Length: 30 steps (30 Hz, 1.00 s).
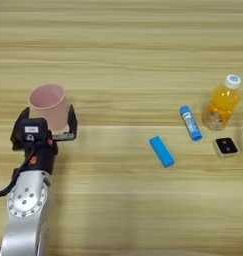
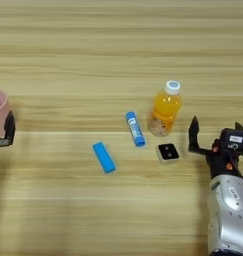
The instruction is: Move the objects on the table
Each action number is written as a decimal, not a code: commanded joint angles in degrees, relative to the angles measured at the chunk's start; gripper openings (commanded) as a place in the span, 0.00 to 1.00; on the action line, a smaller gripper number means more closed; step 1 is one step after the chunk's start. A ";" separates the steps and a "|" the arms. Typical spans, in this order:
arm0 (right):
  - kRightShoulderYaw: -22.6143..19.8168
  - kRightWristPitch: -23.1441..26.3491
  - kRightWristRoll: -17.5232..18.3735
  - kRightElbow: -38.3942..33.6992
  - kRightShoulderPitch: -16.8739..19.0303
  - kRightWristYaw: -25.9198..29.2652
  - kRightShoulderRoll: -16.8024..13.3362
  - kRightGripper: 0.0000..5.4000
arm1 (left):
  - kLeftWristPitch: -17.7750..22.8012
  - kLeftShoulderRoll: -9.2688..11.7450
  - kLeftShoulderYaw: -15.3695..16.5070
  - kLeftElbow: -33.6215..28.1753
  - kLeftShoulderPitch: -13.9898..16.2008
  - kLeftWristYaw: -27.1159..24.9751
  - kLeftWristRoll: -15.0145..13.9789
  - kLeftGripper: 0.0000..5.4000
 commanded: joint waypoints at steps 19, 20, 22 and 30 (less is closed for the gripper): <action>-0.07 0.36 0.29 0.50 -0.94 0.31 -0.36 0.99 | -0.46 0.26 -1.23 12.52 -4.99 -0.68 1.37 1.00; -0.06 0.34 0.28 0.50 -0.94 0.29 -0.34 0.99 | -0.67 0.27 -1.11 13.09 -5.26 -0.56 1.42 1.00; -0.05 0.33 0.27 0.46 -0.93 0.26 -0.31 0.99 | -1.22 0.46 -0.75 14.65 -5.96 -0.13 1.76 1.00; 0.01 0.35 0.25 0.39 -0.94 0.27 -0.31 0.99 | -2.69 0.78 0.57 17.28 -7.22 1.03 2.15 1.00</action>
